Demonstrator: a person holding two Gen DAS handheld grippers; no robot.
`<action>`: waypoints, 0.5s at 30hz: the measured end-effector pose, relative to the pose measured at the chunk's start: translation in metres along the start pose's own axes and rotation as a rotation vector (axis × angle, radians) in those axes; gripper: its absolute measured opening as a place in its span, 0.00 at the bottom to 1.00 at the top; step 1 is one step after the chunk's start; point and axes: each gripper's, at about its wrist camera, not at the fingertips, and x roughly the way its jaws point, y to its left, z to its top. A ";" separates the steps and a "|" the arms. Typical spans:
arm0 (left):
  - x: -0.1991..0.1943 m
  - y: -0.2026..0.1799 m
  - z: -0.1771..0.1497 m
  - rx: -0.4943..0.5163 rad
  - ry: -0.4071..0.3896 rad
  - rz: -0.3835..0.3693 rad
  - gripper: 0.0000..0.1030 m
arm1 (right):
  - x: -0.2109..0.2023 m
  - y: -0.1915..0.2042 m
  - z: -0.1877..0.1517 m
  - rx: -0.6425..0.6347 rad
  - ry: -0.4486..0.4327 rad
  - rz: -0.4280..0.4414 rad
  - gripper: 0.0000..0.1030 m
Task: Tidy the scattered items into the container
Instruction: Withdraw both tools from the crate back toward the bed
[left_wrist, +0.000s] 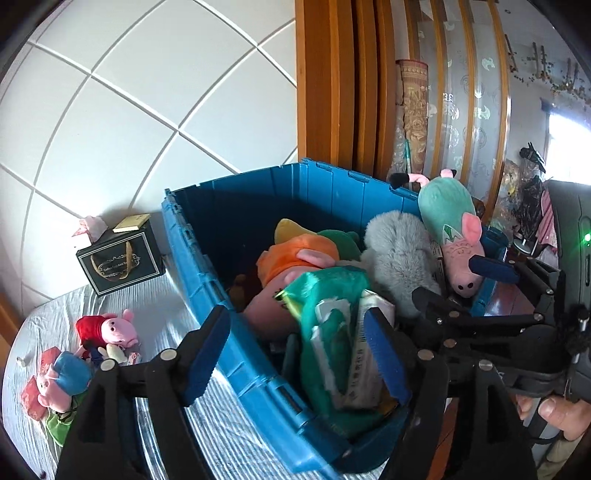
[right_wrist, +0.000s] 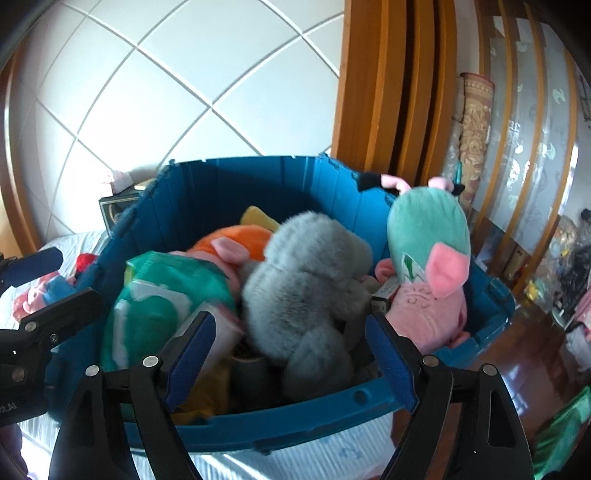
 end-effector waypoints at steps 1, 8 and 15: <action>-0.005 0.007 -0.002 -0.009 -0.004 0.003 0.72 | -0.005 0.006 0.001 -0.003 -0.010 0.002 0.82; -0.041 0.074 -0.021 -0.090 -0.030 0.074 0.73 | -0.041 0.066 0.021 -0.023 -0.107 0.068 0.99; -0.079 0.177 -0.063 -0.183 0.004 0.206 0.73 | -0.060 0.173 0.038 -0.083 -0.171 0.204 1.00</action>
